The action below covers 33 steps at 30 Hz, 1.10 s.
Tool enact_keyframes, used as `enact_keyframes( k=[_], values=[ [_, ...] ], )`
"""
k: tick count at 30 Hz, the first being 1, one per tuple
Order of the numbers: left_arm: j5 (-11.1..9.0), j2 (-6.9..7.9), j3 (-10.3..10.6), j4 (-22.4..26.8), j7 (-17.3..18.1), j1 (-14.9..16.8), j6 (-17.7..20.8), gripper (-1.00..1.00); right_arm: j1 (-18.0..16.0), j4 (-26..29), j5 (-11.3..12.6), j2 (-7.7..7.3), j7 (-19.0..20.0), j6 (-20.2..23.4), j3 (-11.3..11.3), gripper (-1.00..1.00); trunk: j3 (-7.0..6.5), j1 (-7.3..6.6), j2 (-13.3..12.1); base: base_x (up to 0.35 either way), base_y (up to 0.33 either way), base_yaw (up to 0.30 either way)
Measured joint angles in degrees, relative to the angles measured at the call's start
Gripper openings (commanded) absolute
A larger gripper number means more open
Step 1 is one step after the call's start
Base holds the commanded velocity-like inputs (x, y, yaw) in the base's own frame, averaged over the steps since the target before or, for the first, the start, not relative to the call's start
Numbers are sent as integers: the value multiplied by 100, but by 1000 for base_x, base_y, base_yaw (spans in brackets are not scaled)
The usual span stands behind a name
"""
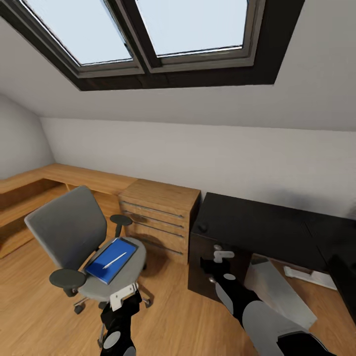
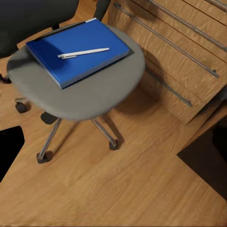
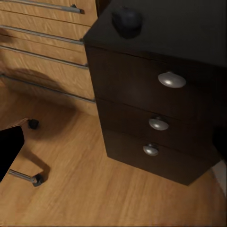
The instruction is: In the bedroom, organize the workspace by keeping the computer under the desk, ensuring the monitor is on the desk, placing the keyboard on the desk next to the monitor, placing the mouse on the desk next to the keyboard, moving the folder from the swivel chair onto the desk next to the mouse, stacking the notebook on top of the folder with the pen on top of the notebook, and positioning the swivel chair next to the desk.
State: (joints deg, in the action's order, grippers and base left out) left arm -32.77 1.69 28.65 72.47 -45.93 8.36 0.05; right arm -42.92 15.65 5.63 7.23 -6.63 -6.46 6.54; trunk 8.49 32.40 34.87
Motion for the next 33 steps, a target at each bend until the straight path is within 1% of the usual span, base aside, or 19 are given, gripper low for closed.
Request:
enact_keyframes(
  k=[8,19,27,33],
  values=[
    [-46,0,0,-8,-3,0,-6,100,0,-16,1,0,-3,-169,0,100,0,0,0,-350,0,0],
    [-50,0,-5,-26,7,0,2,100,2,-20,1,3,-1,-208,0,100,0,-1,0,-332,0,0],
    [-43,0,-50,-30,3,0,3,100,8,-21,-6,4,0,-211,0,100,0,-3,0,-83,0,0],
    [-49,-5,-68,-37,2,0,3,100,8,-21,-7,1,0,-234,0,100,-107,-135,-239,-12,0,0]
  ],
)
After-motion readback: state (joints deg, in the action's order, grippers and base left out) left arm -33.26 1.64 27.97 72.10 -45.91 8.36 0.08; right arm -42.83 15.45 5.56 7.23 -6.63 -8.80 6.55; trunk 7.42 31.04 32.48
